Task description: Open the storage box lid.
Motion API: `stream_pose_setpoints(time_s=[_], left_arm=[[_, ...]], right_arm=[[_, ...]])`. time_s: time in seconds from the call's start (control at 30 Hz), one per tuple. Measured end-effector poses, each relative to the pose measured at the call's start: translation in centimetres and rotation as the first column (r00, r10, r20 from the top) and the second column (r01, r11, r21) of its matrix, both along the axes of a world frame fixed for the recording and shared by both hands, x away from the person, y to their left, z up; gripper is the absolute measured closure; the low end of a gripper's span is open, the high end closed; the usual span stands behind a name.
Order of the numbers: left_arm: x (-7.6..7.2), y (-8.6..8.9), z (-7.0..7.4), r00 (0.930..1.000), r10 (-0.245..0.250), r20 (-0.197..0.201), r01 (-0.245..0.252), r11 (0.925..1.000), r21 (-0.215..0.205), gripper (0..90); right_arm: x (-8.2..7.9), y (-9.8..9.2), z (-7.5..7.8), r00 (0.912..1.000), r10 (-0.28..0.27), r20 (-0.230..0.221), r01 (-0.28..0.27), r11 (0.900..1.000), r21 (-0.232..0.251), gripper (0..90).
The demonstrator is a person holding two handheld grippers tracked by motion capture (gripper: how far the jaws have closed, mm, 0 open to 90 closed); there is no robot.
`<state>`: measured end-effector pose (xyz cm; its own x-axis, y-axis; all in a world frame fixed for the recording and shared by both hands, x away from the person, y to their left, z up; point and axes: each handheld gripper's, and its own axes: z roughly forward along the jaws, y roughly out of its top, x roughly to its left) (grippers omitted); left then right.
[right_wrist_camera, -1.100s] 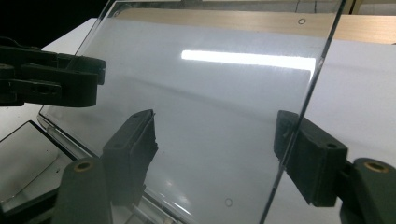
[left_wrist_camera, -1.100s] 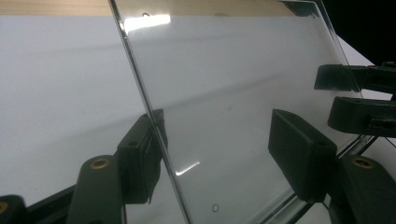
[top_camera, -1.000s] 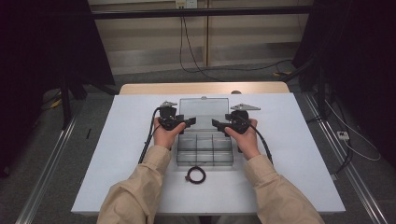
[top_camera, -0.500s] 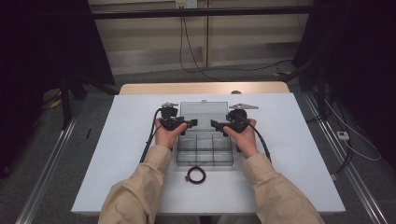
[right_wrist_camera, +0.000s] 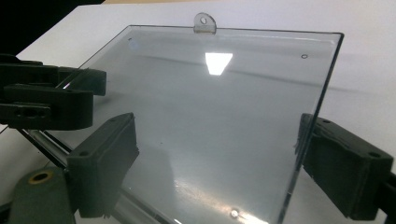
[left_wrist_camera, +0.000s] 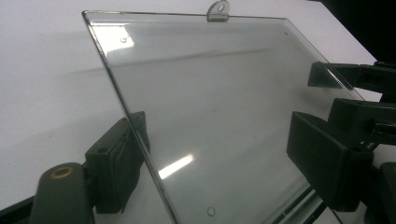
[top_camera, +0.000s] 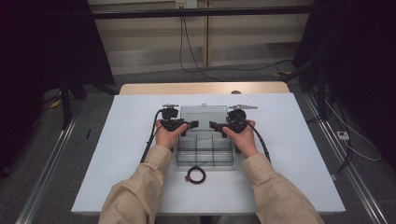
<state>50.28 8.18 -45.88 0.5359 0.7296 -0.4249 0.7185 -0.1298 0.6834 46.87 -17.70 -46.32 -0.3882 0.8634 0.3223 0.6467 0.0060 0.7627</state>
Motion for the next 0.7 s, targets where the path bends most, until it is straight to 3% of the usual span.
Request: stream_pose_setpoints(time_s=[0.7], left_arm=[[0.01, -0.08, -0.44, 0.9988, 0.011, -0.047, -0.011, 0.9999, 0.0, 13.6]], right_arm=[[0.01, -0.15, -0.46, 0.9968, -0.025, -0.076, 0.028, 0.999, 0.042, 9.6]])
